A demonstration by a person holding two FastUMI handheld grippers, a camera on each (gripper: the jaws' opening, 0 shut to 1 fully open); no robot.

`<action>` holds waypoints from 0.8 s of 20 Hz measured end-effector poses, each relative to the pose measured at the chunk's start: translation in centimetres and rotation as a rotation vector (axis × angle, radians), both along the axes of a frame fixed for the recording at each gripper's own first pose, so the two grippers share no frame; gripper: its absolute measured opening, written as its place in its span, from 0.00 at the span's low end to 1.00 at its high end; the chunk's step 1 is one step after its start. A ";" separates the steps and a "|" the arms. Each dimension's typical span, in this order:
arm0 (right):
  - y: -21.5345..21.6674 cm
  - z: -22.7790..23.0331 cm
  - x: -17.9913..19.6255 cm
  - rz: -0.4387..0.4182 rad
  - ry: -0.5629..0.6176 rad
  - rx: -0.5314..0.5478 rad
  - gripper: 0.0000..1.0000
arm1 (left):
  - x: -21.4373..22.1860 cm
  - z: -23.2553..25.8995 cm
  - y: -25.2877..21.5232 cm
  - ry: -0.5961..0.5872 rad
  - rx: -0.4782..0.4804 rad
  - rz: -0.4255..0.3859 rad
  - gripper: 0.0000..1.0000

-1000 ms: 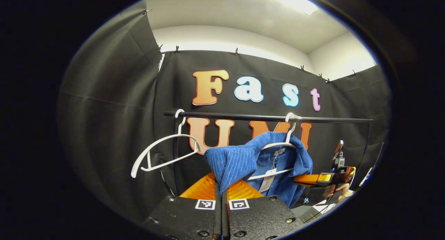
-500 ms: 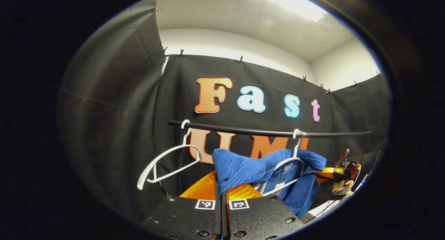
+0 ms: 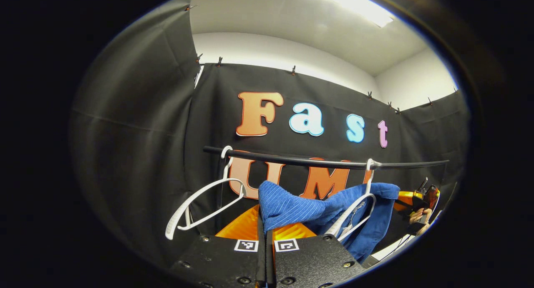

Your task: Grasp the clothes on the hanger with both hands and then place them into the laundry hamper below.

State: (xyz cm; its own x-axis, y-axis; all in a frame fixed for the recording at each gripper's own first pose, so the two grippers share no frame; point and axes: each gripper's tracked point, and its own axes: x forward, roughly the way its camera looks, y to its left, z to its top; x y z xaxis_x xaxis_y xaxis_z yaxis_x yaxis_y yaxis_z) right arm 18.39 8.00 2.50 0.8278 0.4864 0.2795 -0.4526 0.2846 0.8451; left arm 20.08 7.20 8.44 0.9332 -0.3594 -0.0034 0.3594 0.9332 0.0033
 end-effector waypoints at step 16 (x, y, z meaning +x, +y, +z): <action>-4.3 -1.7 6.6 -0.118 0.110 -0.031 0.09 | 5.4 -7.0 -1.8 0.165 -0.039 -0.059 0.01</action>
